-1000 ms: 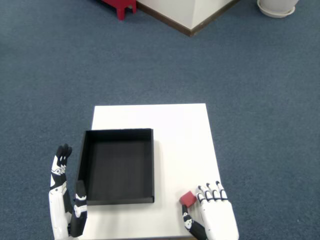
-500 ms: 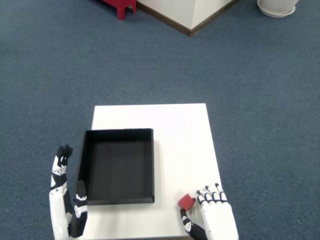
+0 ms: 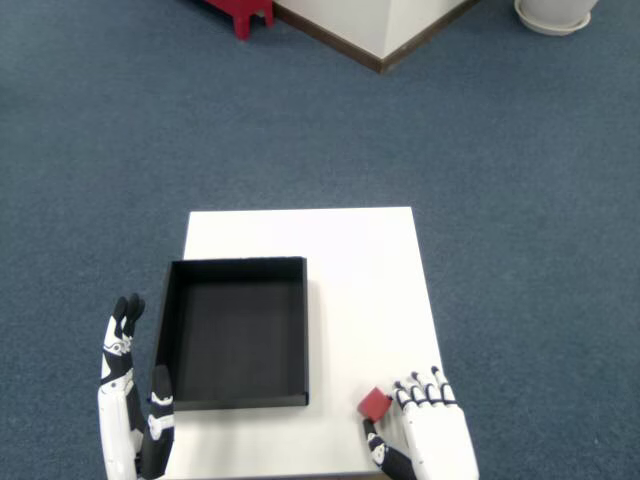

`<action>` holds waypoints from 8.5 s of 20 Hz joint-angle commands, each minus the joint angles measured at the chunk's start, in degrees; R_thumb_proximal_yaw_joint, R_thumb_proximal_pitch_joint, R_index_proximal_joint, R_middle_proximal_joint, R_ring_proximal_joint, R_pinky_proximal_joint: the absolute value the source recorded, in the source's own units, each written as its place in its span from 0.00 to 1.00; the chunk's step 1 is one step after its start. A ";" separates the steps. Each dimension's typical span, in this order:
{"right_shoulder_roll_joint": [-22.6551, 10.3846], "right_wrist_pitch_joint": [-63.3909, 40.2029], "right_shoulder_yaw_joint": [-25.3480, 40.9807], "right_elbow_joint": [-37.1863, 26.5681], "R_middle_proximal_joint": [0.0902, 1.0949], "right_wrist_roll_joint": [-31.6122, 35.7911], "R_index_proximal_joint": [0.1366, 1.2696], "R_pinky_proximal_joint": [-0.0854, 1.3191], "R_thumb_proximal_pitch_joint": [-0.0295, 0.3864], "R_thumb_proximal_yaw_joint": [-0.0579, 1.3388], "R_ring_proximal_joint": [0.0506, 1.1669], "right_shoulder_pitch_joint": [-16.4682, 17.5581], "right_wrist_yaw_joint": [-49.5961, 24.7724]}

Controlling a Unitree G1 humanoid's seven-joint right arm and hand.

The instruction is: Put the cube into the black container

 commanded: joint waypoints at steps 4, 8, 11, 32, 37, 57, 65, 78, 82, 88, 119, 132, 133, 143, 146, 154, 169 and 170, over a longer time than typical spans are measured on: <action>-0.87 -1.79 -0.17 0.28 0.35 1.05 0.87 0.13 0.46 0.91 0.23 -2.28 -1.48; -0.45 -4.12 1.12 -1.08 0.35 -0.37 0.86 0.13 0.46 0.90 0.23 -2.86 -9.62; -0.27 -5.44 2.12 -1.33 0.35 -1.33 0.86 0.12 0.46 0.90 0.23 -3.05 -14.14; -1.25 -4.30 -3.06 -17.94 0.33 -12.40 0.87 0.09 0.42 0.92 0.20 -8.44 -20.68; -1.30 -2.92 -3.98 -20.57 0.33 -15.31 0.87 0.08 0.42 0.92 0.19 -8.85 -19.94; -0.32 9.62 4.64 -35.18 0.31 -14.02 0.85 0.10 0.46 0.92 0.19 -14.66 -13.30; -0.12 12.86 4.39 -37.01 0.31 -10.54 0.85 0.10 0.48 0.92 0.19 -17.47 -8.55; 0.25 14.73 3.90 -38.63 0.31 -6.05 0.85 0.12 0.48 0.92 0.20 -22.18 1.46; 0.40 14.71 3.58 -38.62 0.31 -5.24 0.86 0.12 0.47 0.92 0.20 -24.48 6.16; 0.29 16.12 2.95 -38.23 0.32 -4.93 0.87 0.13 0.46 0.92 0.20 -26.74 12.41; 0.07 20.91 2.91 -34.96 0.23 -0.51 0.33 0.06 0.23 0.42 0.16 -25.59 22.15; -7.85 -23.54 -10.92 -41.83 0.23 20.74 0.32 0.18 0.58 0.27 0.21 -17.28 8.58; -8.59 -25.82 -11.07 -40.77 0.23 20.64 0.32 0.18 0.59 0.26 0.21 -16.97 8.74; -24.99 -46.24 -14.33 -41.21 0.22 14.52 0.19 0.16 0.79 0.20 0.21 -10.62 2.41; -26.57 -49.59 -14.28 -42.22 0.21 12.63 0.17 0.16 0.81 0.17 0.21 -6.68 0.24; -25.46 -55.40 -14.23 -30.99 0.20 13.56 0.14 0.16 0.82 0.11 0.21 -2.62 -0.83; -19.11 -66.52 -14.34 -11.91 0.20 15.50 0.13 0.16 0.75 0.04 0.22 -1.94 0.39; -18.74 -66.98 -14.33 -11.17 0.20 15.55 0.13 0.16 0.75 0.04 0.22 -1.97 0.52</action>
